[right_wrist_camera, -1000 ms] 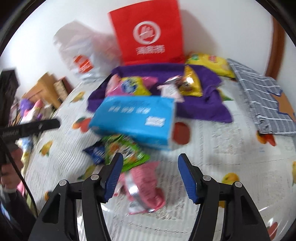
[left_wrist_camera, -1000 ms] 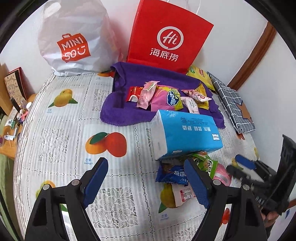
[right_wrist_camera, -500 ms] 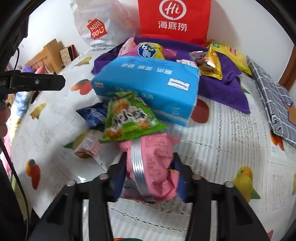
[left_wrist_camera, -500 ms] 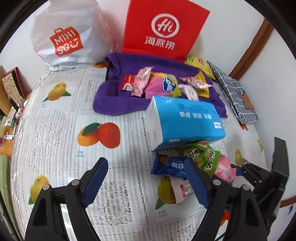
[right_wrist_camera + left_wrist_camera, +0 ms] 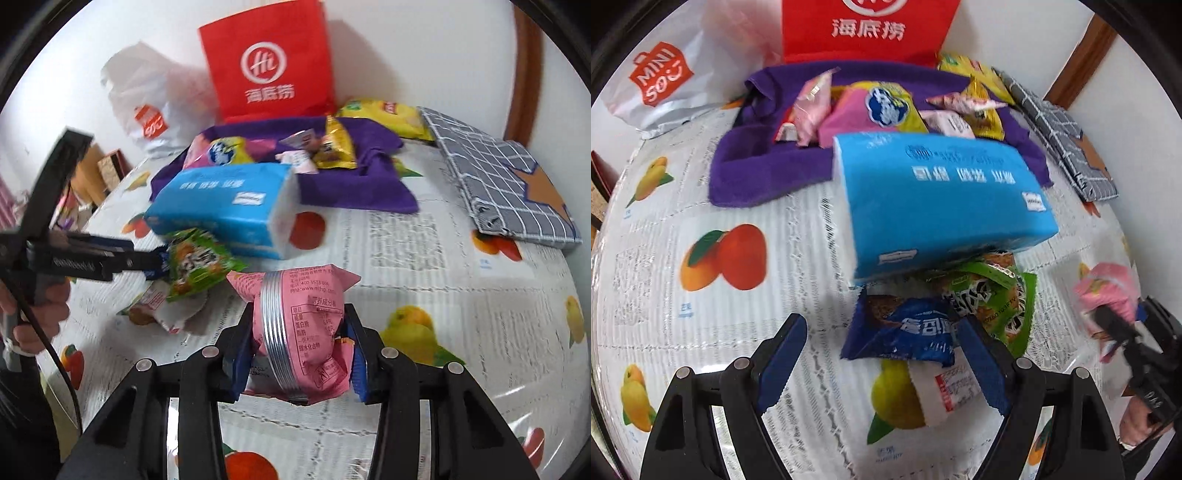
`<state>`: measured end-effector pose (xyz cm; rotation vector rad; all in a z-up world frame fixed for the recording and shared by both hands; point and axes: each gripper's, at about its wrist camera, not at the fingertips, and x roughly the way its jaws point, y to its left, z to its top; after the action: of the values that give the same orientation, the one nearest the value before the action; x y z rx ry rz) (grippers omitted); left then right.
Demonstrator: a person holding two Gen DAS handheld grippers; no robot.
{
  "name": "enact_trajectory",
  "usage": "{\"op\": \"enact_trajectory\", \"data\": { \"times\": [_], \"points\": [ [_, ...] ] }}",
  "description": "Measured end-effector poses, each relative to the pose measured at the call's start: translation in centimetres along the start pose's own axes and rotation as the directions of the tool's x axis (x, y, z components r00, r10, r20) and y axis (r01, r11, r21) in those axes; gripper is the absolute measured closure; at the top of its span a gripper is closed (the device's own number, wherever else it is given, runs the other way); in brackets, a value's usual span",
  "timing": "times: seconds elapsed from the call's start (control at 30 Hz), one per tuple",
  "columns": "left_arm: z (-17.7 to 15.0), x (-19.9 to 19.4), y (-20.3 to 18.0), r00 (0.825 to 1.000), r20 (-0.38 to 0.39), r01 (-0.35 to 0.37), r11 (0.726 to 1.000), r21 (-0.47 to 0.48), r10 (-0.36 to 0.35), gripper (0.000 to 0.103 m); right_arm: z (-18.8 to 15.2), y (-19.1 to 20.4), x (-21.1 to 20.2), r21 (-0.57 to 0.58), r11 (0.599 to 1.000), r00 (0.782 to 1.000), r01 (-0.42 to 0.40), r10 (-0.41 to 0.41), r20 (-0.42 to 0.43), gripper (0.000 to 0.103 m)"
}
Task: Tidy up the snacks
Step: 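Grasp the blue biscuit packet with the left tool while the right tool grasps the pink tin packet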
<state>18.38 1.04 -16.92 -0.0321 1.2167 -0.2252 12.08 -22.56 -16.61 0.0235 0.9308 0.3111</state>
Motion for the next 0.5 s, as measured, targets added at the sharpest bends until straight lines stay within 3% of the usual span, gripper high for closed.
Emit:
{"op": "enact_trajectory", "data": {
  "times": [0.17,0.23,0.3,0.4,0.5],
  "points": [
    [-0.1,1.5,-0.9,0.999,-0.047,0.014,1.000,0.003,-0.013,0.022,0.0,-0.9,0.0,0.028,1.000,1.000,0.005,-0.005,0.010,0.059],
    [-0.1,1.9,-1.0,0.998,-0.058,0.011,1.000,-0.003,-0.011,0.027,-0.1,-1.0,0.2,0.030,1.000,1.000,0.002,-0.002,0.004,0.059],
    [-0.2,1.6,-1.3,0.999,-0.039,-0.020,1.000,0.016,0.021,0.049,-0.2,-0.9,0.4,0.027,1.000,1.000,0.001,-0.001,0.001,0.059],
    [-0.2,1.3,-1.4,0.999,-0.047,0.005,1.000,0.022,-0.003,0.057,-0.3,-0.6,0.1,0.015,1.000,1.000,0.002,-0.002,0.007,0.059],
    [-0.3,0.5,-1.1,1.000,-0.028,-0.001,1.000,0.021,0.002,0.057,-0.2,-0.2,-0.4,0.002,1.000,1.000,-0.005,0.005,0.023,0.059]
  ]
}}
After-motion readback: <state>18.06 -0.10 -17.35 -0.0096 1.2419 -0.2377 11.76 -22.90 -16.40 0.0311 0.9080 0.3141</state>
